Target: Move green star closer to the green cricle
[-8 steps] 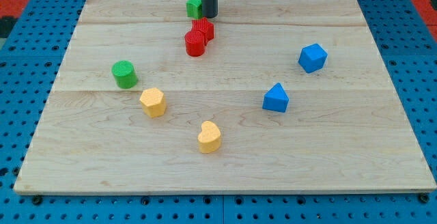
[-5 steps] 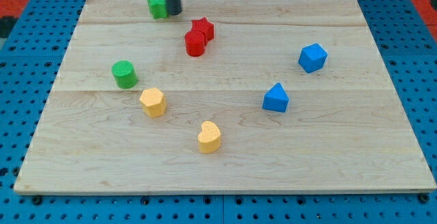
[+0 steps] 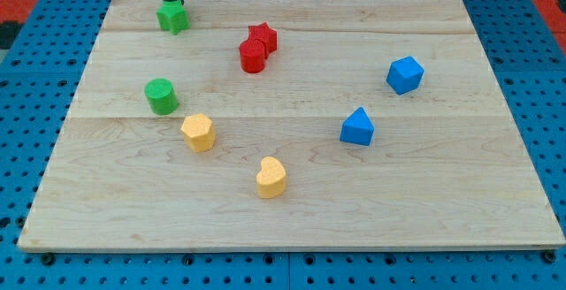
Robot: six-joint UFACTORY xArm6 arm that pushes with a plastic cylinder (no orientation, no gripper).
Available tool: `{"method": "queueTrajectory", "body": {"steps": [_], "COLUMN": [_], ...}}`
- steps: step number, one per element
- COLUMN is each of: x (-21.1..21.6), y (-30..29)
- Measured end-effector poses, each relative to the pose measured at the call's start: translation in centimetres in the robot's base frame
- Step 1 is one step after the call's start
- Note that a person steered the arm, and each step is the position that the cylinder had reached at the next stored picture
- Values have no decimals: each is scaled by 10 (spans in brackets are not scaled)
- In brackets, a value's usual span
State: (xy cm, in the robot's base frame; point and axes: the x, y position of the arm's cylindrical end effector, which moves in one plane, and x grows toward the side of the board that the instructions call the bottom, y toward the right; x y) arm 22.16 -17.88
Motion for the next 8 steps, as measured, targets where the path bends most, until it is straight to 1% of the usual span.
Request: {"method": "queueTrajectory", "body": {"steps": [1,4,5,6,7,8], "x": [29,35,63,76,64,64], "y": [0,2,16,10,43,53]}}
